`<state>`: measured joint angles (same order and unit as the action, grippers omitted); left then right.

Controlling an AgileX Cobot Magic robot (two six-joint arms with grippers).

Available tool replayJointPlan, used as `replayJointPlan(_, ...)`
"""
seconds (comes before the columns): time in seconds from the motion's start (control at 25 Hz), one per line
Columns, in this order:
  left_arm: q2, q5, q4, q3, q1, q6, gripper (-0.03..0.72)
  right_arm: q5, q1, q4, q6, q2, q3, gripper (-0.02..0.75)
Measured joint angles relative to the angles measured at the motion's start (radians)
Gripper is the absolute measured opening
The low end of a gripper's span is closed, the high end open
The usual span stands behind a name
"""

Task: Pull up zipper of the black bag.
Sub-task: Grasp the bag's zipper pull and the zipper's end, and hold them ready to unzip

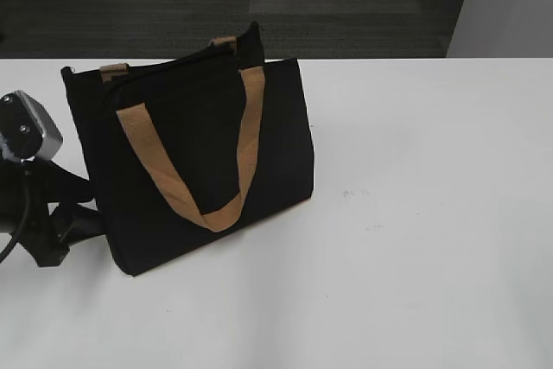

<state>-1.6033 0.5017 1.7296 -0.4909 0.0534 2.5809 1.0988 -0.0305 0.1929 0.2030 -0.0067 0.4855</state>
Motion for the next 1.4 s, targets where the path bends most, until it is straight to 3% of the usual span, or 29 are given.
replayJointPlan(0.72,-0.076,-0.028,0.004,-0.113,0.0,0.003,0.44,0.0,0.0,0.0,0.0,0.0,0.0,0.452)
replayJointPlan(0.92,-0.079,-0.029,0.004,-0.116,0.0,0.003,0.313,0.0,0.0,0.0,0.001,0.0,0.0,0.452)
replayJointPlan(1.12,-0.079,-0.04,0.004,-0.116,0.0,0.002,0.071,0.0,0.0,0.0,0.0,0.0,0.0,0.452)
replayJointPlan(1.4,-0.008,-0.159,0.004,-0.116,0.0,-0.099,0.069,-0.002,0.0,0.001,-0.001,0.0,0.0,0.452)
